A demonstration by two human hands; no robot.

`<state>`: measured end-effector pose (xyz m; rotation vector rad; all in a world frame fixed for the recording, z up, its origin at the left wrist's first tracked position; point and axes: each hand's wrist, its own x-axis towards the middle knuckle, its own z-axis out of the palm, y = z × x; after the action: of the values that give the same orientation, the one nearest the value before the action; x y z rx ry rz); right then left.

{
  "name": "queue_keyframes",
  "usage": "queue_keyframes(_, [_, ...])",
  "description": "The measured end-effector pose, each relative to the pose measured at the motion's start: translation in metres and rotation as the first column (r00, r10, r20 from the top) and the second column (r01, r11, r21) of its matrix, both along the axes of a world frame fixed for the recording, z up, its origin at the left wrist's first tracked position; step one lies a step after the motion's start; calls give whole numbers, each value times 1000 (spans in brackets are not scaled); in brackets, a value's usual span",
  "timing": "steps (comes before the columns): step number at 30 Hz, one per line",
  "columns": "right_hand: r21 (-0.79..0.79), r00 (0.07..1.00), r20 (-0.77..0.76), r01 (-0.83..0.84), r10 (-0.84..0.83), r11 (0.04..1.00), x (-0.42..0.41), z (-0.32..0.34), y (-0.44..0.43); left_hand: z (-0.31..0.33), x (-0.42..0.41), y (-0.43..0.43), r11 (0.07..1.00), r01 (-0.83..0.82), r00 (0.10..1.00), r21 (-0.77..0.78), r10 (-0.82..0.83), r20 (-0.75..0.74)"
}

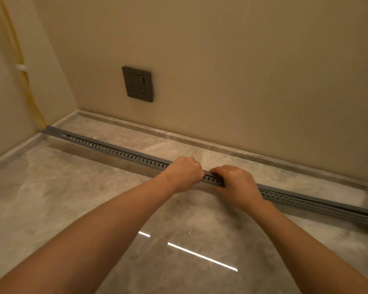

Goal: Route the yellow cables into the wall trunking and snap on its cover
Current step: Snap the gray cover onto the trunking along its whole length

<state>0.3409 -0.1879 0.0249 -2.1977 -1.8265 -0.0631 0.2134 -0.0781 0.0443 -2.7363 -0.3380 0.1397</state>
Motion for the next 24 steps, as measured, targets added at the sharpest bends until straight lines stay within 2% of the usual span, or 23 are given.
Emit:
queue_keyframes(3, [-68,996,75,44,-39,997,10,5,-14,-2,1,5,999,34,999,-14,-34,23])
queue_keyframes(7, [-52,973,171,166,-155,985,14,8,-35,-4,3,10,997,82,996,-15,-81,34])
queue_keyframes(12, [-111,941,213,292,-264,950,14,10,-44,-6,7,16,992,124,992,-12,-123,37])
queue_keyframes(20, [-162,899,366,315,-240,935,8,10,-30,-1,8,17,990,140,990,-5,-140,33])
queue_keyframes(24, [-175,905,379,277,-195,945,15,12,-23,-3,10,18,994,105,994,-5,-105,15])
